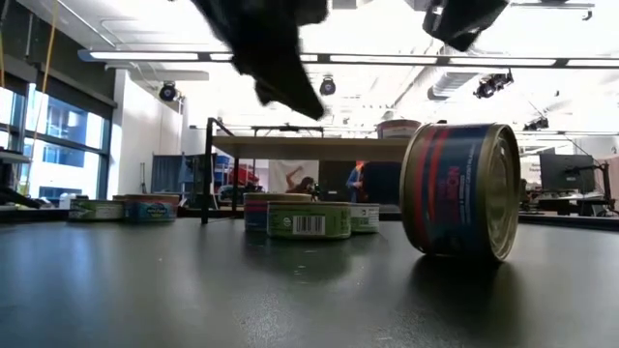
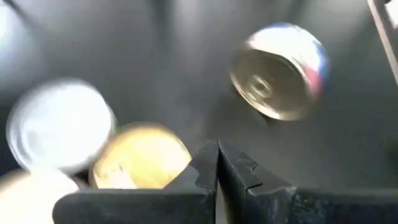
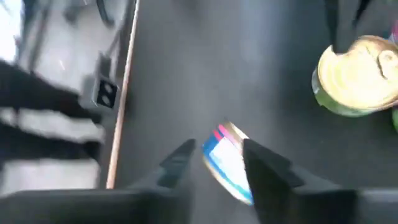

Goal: Stack canned seafood by type on shelf
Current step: Stack the blue tuna can on top of the blue tuna can

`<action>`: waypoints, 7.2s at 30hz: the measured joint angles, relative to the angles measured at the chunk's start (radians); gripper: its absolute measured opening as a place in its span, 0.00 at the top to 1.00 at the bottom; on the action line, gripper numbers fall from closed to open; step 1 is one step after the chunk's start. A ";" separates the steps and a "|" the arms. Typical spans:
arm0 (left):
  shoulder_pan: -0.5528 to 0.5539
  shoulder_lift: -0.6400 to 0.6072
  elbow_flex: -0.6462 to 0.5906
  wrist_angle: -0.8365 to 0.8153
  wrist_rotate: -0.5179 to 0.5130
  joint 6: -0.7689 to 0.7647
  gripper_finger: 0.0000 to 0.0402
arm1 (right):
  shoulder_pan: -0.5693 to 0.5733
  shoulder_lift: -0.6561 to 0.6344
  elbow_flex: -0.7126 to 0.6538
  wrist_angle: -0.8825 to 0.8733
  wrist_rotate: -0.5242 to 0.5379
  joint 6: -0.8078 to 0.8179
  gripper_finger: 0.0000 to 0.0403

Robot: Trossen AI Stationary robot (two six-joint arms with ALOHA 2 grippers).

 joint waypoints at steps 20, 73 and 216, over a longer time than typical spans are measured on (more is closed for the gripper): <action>-0.387 -0.331 -0.227 0.192 -0.567 -0.417 1.00 | -0.005 0.402 0.253 -0.397 0.032 -0.517 0.16; -0.480 -0.473 -0.227 0.066 -0.756 -0.192 1.00 | -0.793 0.239 0.712 -0.830 0.761 -0.520 0.58; -0.191 0.152 -0.226 0.813 -0.208 -0.046 1.00 | 0.130 0.146 -0.186 0.067 0.033 0.769 1.00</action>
